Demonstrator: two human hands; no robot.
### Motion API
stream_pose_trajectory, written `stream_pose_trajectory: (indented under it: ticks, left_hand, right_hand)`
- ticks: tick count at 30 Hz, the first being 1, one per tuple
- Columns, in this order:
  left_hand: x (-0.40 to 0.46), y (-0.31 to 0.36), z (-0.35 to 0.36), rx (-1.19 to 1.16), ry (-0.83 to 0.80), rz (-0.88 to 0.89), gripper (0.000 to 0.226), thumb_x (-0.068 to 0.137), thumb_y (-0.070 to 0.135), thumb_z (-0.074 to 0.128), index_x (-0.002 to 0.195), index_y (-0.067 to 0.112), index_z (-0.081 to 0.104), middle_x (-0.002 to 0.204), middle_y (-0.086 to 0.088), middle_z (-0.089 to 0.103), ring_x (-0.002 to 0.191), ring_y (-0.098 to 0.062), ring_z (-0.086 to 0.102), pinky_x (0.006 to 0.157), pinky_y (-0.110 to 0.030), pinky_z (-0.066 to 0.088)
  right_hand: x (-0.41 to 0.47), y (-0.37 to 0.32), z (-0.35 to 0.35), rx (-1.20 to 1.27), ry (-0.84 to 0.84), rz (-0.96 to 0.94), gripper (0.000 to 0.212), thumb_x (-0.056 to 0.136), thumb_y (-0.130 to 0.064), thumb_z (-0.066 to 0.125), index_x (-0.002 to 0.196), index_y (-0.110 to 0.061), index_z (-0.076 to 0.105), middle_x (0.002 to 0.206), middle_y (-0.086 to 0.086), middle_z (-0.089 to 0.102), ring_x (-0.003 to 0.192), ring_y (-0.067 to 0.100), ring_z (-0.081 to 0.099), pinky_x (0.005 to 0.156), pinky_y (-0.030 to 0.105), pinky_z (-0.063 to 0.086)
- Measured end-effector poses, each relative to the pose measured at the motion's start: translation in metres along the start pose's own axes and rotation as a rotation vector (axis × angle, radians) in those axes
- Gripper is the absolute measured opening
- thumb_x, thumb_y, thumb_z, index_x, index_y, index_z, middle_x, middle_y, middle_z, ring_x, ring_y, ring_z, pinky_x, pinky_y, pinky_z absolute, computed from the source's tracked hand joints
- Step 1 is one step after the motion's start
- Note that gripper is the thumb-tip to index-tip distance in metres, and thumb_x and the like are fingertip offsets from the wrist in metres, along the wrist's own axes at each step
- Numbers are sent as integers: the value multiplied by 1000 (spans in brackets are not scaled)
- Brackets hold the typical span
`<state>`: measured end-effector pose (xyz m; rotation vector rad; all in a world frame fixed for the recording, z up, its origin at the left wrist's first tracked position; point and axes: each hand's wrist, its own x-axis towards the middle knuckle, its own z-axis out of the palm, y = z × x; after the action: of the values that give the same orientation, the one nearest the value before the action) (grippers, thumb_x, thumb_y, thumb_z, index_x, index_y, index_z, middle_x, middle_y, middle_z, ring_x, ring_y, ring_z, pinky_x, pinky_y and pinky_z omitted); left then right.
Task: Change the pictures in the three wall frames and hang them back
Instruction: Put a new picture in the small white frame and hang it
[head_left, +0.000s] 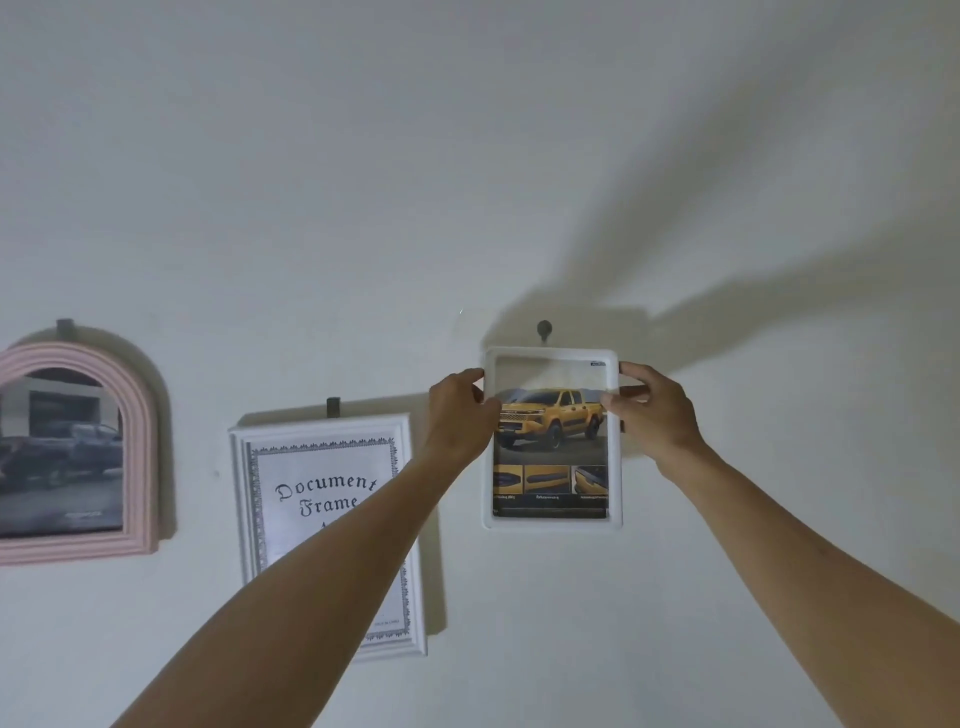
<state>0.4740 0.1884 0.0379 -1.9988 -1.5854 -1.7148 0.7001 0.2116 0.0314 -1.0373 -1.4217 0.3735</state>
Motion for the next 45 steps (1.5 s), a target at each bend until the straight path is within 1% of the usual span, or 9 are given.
stream_pose_trajectory:
  ticks: [3, 6, 10, 15, 20, 25, 31, 38, 45]
  left_hand:
    - [13, 2, 7, 24, 29, -36, 38, 88, 14, 60, 125, 10, 65, 83, -9, 70, 81, -23, 59, 75, -22, 39]
    - [20, -2, 15, 91, 63, -51, 9, 84, 14, 60, 83, 9, 67, 58, -1, 53, 61, -22, 45, 61, -26, 38]
    - [24, -6, 20, 127, 120, -46, 19, 82, 12, 60, 64, 12, 50, 58, -4, 45, 54, -15, 35, 54, -29, 34]
    - [27, -5, 22, 164, 104, -13, 8, 83, 10, 58, 77, 4, 59, 75, -14, 55, 70, -27, 52, 63, -37, 45]
    - [24, -5, 27, 183, 75, -18, 11, 87, 14, 62, 88, 5, 67, 79, -14, 59, 75, -28, 57, 59, -24, 42]
    - [22, -2, 30, 178, 112, -1, 11, 86, 13, 66, 92, 5, 69, 78, -15, 61, 74, -31, 60, 67, -38, 51]
    - [21, -8, 32, 41, 115, -55, 23, 83, 17, 73, 103, 6, 70, 81, -15, 61, 79, -35, 63, 70, -52, 58]
    - [18, -6, 33, 22, 124, -39, 23, 87, 12, 70, 106, 1, 68, 80, -16, 64, 76, -36, 64, 73, -47, 58]
    - [12, 0, 31, 53, 137, -60, 35, 89, 22, 71, 116, 0, 64, 83, -14, 71, 80, -30, 66, 77, -36, 50]
  right_hand:
    - [17, 3, 2, 7, -16, -47, 37, 86, -18, 72, 120, -31, 64, 94, -7, 70, 95, 18, 67, 88, 46, 57]
    - [30, 7, 5, -7, -42, -90, 38, 89, -19, 70, 126, -28, 64, 94, -9, 67, 94, 17, 64, 88, 38, 55]
    - [41, 12, 12, -8, -53, -147, 35, 90, -18, 68, 124, -28, 66, 92, -7, 67, 89, 16, 63, 81, 30, 51]
    - [47, 21, 15, -29, -21, -222, 32, 91, -14, 66, 122, -25, 67, 92, -3, 68, 86, 18, 65, 68, 12, 42]
    - [50, 27, 18, -96, 22, -225, 27, 89, -8, 61, 110, -22, 70, 85, -3, 69, 86, 22, 67, 77, 28, 51]
    - [53, 31, 18, -184, 27, -261, 25, 90, -12, 63, 113, -22, 68, 90, -2, 70, 86, 22, 65, 72, 27, 46]
    - [55, 34, 17, -205, 35, -270, 29, 92, -18, 68, 120, -12, 65, 105, 7, 73, 95, 27, 68, 80, 27, 47]
    - [54, 34, 14, -213, 13, -275, 28, 93, -19, 68, 119, -9, 64, 106, 9, 73, 95, 27, 68, 80, 26, 46]
    - [55, 35, 1, -235, -43, -227, 37, 91, -24, 69, 124, -10, 59, 108, 8, 71, 100, 27, 67, 91, 39, 54]
